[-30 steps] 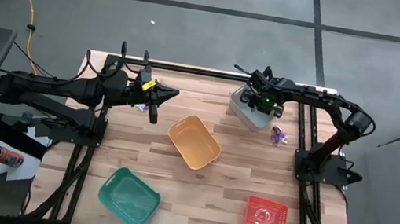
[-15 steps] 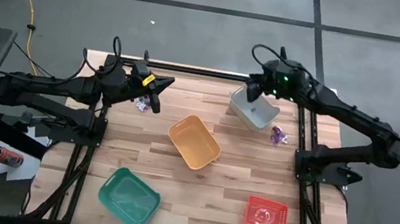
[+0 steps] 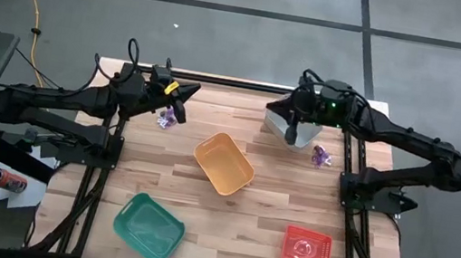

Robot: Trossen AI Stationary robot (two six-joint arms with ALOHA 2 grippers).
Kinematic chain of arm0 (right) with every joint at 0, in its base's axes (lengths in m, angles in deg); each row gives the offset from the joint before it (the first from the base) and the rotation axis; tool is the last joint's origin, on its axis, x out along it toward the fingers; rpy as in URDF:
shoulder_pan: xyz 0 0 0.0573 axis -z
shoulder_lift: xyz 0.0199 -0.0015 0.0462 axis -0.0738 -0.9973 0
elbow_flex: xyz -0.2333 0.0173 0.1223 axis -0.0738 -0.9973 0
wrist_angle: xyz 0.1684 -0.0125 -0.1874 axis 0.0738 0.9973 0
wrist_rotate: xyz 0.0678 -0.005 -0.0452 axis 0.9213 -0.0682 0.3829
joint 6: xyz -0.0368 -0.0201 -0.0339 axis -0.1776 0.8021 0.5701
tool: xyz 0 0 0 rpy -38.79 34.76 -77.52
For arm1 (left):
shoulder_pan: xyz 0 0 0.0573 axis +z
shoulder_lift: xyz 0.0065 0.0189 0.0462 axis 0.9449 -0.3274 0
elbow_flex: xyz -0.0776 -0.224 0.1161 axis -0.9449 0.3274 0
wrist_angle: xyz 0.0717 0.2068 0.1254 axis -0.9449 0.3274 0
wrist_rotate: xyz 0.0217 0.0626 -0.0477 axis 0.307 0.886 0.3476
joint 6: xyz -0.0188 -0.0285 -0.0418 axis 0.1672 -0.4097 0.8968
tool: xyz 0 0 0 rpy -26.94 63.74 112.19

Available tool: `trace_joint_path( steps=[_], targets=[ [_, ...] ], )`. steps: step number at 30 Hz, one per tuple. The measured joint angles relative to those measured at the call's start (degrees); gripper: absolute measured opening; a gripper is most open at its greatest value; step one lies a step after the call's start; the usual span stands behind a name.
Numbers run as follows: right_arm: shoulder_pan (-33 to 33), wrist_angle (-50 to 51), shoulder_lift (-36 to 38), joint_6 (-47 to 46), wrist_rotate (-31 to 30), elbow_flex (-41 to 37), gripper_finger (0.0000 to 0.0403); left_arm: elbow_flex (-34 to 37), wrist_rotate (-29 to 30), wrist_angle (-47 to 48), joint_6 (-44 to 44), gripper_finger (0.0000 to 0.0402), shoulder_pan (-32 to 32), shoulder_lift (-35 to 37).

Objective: Sort Halloween decoration
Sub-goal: Put the purple witch hat toy into the white bin

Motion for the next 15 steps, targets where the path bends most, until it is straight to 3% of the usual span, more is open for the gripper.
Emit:
trace_joint_path(
  steps=[2, 8, 15],
  targets=[
    [-0.13, -0.87, 0.0, -1.91, 0.82, 0.0, 0.0004, -0.04, -2.8, -3.24, -1.44, 0.0001, 0.27, -0.86],
    [-0.16, -7.56, 0.02, -3.1, 8.69, 0.0, 0.0007, -0.03, -22.83, -5.3, -8.74, 0.0001, 2.6, -1.72],
    [-0.47, -9.99, 0.02, -4.61, 9.71, 0.0, 0.0001, -0.02, -23.63, -5.03, -9.85, 0.0001, 3.98, -1.48]
  ],
)
